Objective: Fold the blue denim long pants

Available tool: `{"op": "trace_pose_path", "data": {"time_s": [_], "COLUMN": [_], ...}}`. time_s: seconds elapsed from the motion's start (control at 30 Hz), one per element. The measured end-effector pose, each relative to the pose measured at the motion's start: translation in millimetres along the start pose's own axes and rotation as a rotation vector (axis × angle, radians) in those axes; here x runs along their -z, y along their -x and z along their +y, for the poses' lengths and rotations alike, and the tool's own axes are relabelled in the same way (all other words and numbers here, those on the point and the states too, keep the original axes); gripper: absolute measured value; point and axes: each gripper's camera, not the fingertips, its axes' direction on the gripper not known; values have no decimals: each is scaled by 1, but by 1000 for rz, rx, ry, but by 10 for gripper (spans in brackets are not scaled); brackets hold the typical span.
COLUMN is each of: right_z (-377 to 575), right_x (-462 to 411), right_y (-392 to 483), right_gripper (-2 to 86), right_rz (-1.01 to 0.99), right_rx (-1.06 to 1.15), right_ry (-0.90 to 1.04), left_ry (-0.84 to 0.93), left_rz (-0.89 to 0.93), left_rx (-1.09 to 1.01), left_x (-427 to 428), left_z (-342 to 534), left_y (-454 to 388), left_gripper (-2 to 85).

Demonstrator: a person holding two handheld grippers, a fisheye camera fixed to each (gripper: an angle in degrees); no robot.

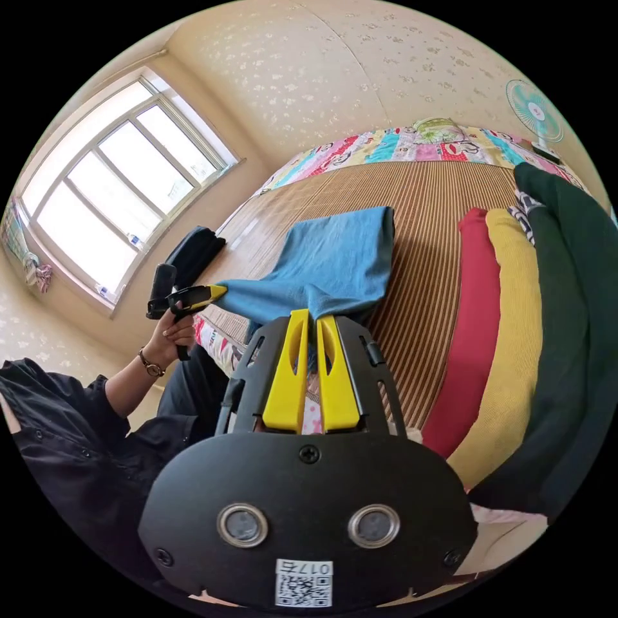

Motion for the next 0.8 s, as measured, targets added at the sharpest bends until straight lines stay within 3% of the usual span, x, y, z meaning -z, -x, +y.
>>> {"op": "trace_pose_path", "data": {"time_s": [0.3,0.5,0.57,0.8], "right_z": [79,97,83,57], "right_x": [-32,-6,-19,-76], "right_y": [-32,-72,-94,-117], "right_gripper": [55,148,166,147], "right_rz": [11,-109,-210,-241], "right_rx": [-154,-303,-340,-362], "right_ry": [47,-155,-163,-57], "left_ry": [-105,-201,-185,-60], "left_rz": [-33,34,19,-160], "left_rx": [158,186,185,170], "left_x": [35,61,56,31], "left_z": [46,28,9,-26], "left_y": [28,39,40,17], "left_gripper": [63,154,165,160]}}
